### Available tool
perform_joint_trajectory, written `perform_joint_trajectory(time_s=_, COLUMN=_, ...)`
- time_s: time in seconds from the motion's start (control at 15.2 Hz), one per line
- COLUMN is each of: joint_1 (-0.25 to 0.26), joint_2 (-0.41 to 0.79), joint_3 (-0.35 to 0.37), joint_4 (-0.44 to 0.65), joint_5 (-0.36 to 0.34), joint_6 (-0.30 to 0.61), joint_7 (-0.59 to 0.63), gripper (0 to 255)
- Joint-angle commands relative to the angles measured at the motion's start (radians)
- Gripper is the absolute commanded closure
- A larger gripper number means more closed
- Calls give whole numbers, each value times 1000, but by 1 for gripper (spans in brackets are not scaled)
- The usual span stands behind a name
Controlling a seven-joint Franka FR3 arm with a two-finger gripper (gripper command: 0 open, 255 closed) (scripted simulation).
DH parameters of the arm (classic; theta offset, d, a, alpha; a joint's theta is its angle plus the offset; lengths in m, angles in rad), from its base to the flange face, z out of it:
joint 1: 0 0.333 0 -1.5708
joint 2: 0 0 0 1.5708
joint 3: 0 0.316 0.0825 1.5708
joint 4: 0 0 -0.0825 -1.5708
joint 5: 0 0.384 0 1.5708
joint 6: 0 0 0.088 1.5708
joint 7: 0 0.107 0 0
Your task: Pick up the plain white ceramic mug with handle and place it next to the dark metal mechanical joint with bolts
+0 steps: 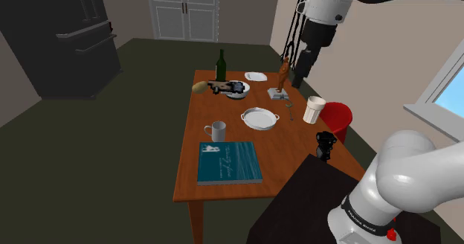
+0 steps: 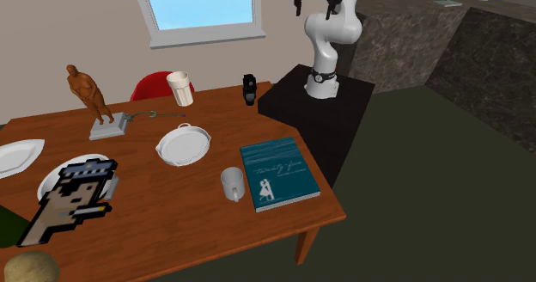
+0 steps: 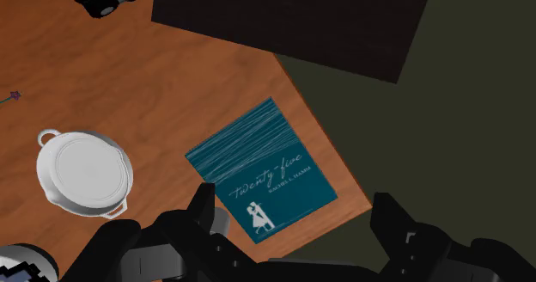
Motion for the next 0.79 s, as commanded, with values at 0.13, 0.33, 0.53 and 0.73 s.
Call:
perform_joint_trajectory(time_s=0.13, joint_1=-3, joint_2=51, joint_3=-10, joint_4=-14, joint_5=-7, joint_6=60, joint_7=-16, gripper=0)
perform_joint_trajectory(time_s=0.33, joint_1=-9, joint_2=137, joint_3=-24, joint_4=-26, joint_5=-17, joint_6=148, joint_7=-38, gripper=0)
perform_joint_trajectory(time_s=0.53, joint_1=-14, joint_2=231, joint_3=-38, joint_4=-25, joint_5=-25, joint_6=232, joint_7=-60, gripper=0)
perform_joint_trajectory(time_s=0.73, joint_1=-18, joint_2=332, joint_3=-51, joint_4=-11, joint_5=-31, joint_6=311, joint_7=-82, gripper=0)
